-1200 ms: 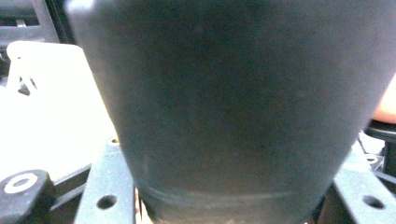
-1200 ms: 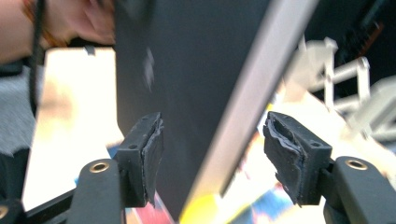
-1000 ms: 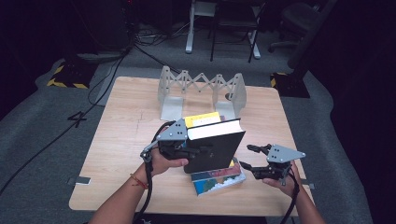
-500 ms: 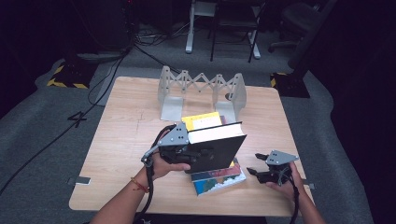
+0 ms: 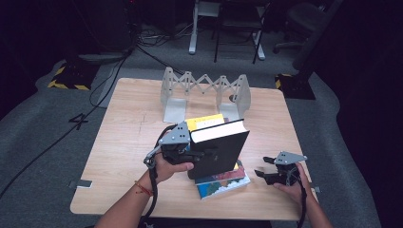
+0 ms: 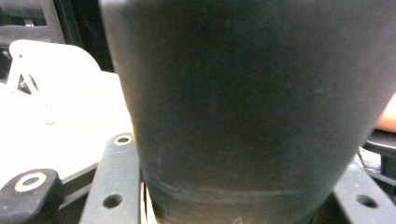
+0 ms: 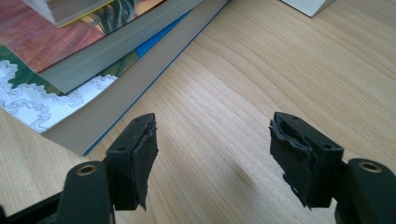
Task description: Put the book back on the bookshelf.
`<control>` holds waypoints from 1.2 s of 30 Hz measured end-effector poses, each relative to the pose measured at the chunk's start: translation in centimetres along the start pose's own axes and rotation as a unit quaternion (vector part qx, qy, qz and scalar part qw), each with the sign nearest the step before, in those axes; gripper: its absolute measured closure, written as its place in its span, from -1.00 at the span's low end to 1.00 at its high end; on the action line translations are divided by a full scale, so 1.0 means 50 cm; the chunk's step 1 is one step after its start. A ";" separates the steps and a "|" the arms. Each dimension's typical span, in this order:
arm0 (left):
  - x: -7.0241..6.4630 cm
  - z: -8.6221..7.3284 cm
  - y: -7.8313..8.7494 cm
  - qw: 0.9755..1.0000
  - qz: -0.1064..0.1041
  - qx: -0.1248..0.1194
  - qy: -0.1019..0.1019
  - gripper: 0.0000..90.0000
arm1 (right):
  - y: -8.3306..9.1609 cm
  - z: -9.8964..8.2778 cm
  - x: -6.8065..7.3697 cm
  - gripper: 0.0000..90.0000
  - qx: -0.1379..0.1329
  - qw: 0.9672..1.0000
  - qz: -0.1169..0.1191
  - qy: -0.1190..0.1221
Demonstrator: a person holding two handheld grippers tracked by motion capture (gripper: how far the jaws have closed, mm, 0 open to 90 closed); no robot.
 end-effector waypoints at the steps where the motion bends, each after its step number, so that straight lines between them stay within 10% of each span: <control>1: -0.001 0.002 0.000 1.000 0.000 -0.002 0.000 0.18 | 0.000 0.000 0.000 -0.27 0.000 1.000 0.000 -0.001; 18: -0.002 0.036 0.013 1.000 0.009 -0.006 0.000 0.19 | -0.009 -0.003 0.001 -0.27 0.009 1.000 -0.002 0.000; 36: 0.060 0.042 0.093 0.995 0.100 -0.003 0.002 0.19 | -0.012 -0.005 -0.001 -0.27 0.010 1.000 -0.002 -0.005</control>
Point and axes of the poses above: each handheld gripper's, and its own axes: y roughly backward along the jaws, z roughly out of its top, x roughly to its left, the point moved 2 cm from there along -y, roughly forward along the jaws, and after that the axes turned 4 degrees about z, right-handed, at the moved point
